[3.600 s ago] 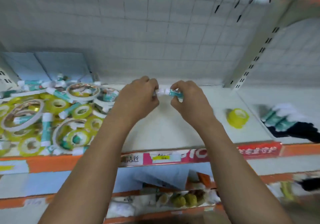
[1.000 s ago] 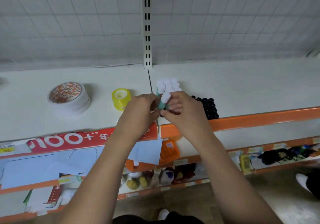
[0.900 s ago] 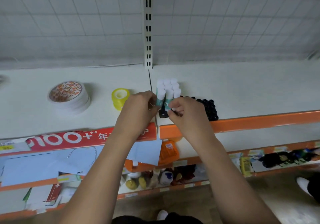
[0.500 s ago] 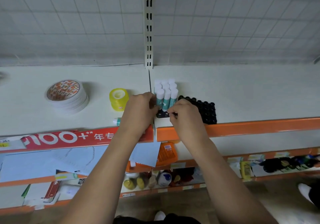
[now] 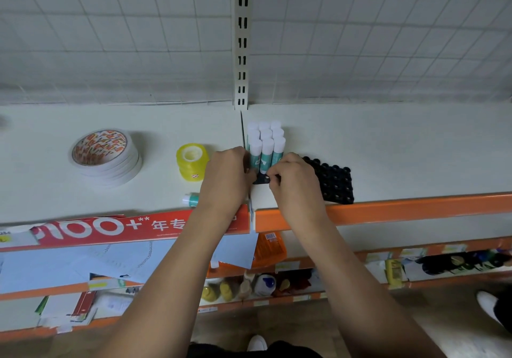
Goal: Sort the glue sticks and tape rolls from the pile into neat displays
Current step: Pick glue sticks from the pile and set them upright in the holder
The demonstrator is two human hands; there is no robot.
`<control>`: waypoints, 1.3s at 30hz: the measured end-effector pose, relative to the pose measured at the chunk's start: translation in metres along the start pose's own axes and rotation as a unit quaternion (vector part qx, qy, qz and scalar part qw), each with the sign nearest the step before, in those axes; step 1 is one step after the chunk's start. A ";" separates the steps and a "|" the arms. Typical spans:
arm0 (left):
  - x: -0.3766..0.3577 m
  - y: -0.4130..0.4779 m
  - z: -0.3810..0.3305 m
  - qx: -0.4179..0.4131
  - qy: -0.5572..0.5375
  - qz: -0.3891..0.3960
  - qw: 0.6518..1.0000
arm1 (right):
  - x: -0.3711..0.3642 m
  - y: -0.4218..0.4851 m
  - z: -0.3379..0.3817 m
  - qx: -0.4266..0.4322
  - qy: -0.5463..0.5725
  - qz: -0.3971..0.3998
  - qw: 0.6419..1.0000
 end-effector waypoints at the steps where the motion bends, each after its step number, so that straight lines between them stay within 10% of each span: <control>1: 0.000 0.000 0.000 0.000 0.002 0.002 1.000 | 0.000 0.000 0.001 -0.001 0.004 -0.004 1.000; 24: 0.068 -0.033 0.040 -0.088 0.065 0.202 0.973 | -0.001 -0.021 0.041 -0.014 0.101 0.050 0.994; 39: 0.056 -0.019 0.026 -0.139 0.014 0.130 0.982 | 0.001 -0.022 0.037 -0.060 0.154 0.036 0.986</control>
Point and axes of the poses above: each hand's wrist, its own y-axis towards the middle knuckle, its own x-axis out of the back of the hand, z = x × y, the point moved 4 cm from there along y, towards the middle knuckle, and after that the axes turned 6 degrees about -z, right-handed, at the moved point
